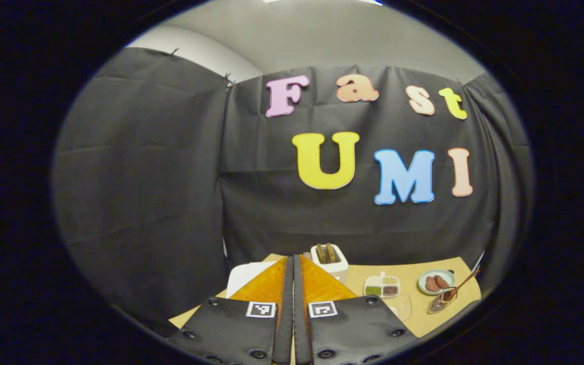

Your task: Close the left gripper, press the button to open the rice cooker; take a wooden spoon from the chopstick holder with the right hand, scoop a spoonful of rice and pour it into the rice cooker, then put the wooden spoon back into the chopstick holder.

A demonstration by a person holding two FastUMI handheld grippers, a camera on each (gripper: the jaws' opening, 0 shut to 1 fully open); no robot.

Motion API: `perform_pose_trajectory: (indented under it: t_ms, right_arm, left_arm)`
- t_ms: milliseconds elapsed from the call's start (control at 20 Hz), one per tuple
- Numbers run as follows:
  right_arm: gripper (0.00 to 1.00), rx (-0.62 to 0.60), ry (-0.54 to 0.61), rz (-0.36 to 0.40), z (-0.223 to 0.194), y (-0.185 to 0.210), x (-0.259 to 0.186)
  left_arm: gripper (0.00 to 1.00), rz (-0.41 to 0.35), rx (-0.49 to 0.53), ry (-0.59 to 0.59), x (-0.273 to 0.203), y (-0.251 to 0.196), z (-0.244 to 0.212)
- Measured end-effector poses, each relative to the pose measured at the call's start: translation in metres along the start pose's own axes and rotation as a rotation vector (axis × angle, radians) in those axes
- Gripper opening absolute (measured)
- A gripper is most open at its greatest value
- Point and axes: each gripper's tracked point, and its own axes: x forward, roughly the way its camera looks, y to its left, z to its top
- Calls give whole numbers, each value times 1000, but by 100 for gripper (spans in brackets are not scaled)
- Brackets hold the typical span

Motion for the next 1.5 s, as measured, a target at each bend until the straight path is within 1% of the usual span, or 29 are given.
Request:
perform_pose_trajectory:
  t_ms: [100,250,350,500,600,650,750,900,950,1050,1150,1300,1500]
  right_arm:
    - [95,-23,17,-25,-4,13,3]
    - [95,-72,66,-37,-20,29,9]
    - [95,-112,83,-54,-23,33,15]
    - [95,-128,128,-53,-33,41,22]
    - [95,-138,146,-58,-35,42,25]
    - [95,-146,143,-61,-34,42,26]
    - [95,-166,141,-68,-33,41,30]
    - [95,-143,138,-57,-29,47,30]
    - [95,-138,136,-54,-28,47,31]
    - [95,-140,126,-53,-25,48,29]
    - [95,-139,123,-54,-25,47,26]
    - [95,-128,127,-50,-26,48,21]
    - [95,-128,109,-60,-20,42,13]
  left_arm:
    - [8,26,0,91,39,21,-33]
    - [8,76,23,181,90,42,-78]
    - [9,91,32,267,118,48,-112]
    - [9,135,43,393,162,52,-159]
    - [9,144,33,462,179,51,-186]
    - [8,148,38,479,184,51,-196]
    - [8,152,52,522,184,52,-214]
    - [9,160,97,504,186,54,-211]
    - [9,159,92,504,184,54,-209]
    - [9,148,25,487,182,55,-201]
    - [8,141,-7,427,181,56,-187]
    - [9,156,12,308,179,58,-155]
    - [9,158,3,181,168,61,-104]
